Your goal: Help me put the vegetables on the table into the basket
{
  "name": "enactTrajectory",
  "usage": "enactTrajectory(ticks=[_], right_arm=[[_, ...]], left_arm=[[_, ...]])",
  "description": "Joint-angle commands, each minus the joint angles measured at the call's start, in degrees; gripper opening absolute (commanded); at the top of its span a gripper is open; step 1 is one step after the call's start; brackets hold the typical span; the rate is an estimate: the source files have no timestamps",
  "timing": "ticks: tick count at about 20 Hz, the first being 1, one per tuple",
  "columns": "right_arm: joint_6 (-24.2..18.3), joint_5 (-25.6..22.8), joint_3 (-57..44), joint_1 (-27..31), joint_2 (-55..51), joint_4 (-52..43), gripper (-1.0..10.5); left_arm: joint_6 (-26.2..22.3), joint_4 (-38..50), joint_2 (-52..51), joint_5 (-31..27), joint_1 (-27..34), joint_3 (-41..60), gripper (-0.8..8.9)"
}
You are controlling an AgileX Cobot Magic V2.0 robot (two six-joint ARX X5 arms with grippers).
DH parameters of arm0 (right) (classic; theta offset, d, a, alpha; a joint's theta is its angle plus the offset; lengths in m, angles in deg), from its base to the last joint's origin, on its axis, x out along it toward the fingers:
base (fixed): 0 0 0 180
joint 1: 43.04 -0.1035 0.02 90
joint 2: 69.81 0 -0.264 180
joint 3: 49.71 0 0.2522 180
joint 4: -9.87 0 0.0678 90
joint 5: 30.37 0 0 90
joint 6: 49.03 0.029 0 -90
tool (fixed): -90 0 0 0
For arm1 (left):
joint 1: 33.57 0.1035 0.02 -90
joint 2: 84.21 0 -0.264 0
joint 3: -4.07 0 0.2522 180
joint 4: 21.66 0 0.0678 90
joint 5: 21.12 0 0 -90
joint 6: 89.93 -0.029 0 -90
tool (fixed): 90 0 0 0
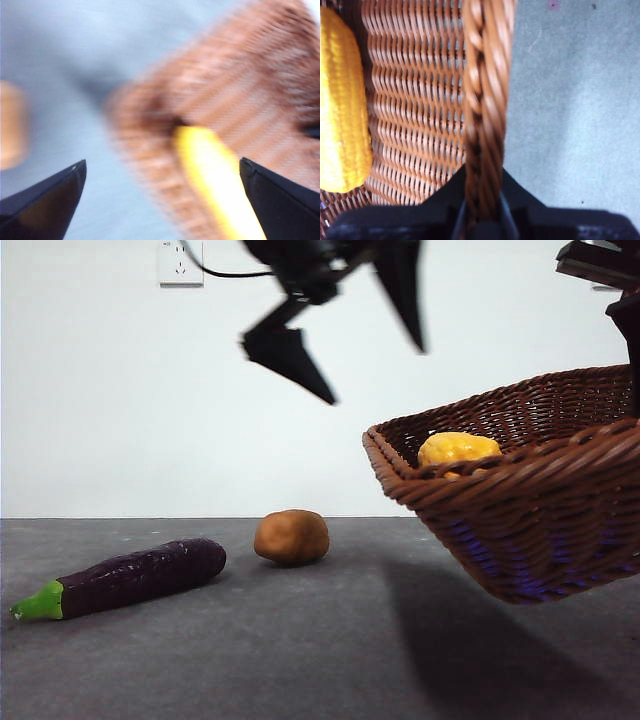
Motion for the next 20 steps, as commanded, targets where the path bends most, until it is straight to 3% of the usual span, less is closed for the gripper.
enactTrajectory(ticks=[1, 3, 6, 12, 20], right_arm=[[-0.5, 0.4, 0.4, -0.1, -0.4, -0.3, -0.1], [-0.6, 0.4, 0.4, -0.1, -0.4, -0.4, -0.1], [-0.6, 0.4, 0.4, -0.1, -0.4, -0.4, -0.1], [-0.7, 0.4, 0.4, -0.1, -0.4, -0.3, -0.1], [-0.9, 0.4, 0.4, -0.1, -0.4, 0.0, -0.1]], left_arm=[[-6.8, -2.9, 0.2, -3.0, 3.7, 0.1, 7.27], [-11.2, -3.3, 0.7, -6.7, 6.5, 0.1, 7.27], [-16.5, -0.6, 0.8, -7.6, 9.9, 0.1, 7.27], [-19.0, 3.1, 3.5, -6.9, 12.3, 0.1, 7.27], [-21.8, 8.2, 15.4, -3.8, 12.2, 0.1, 7.27]])
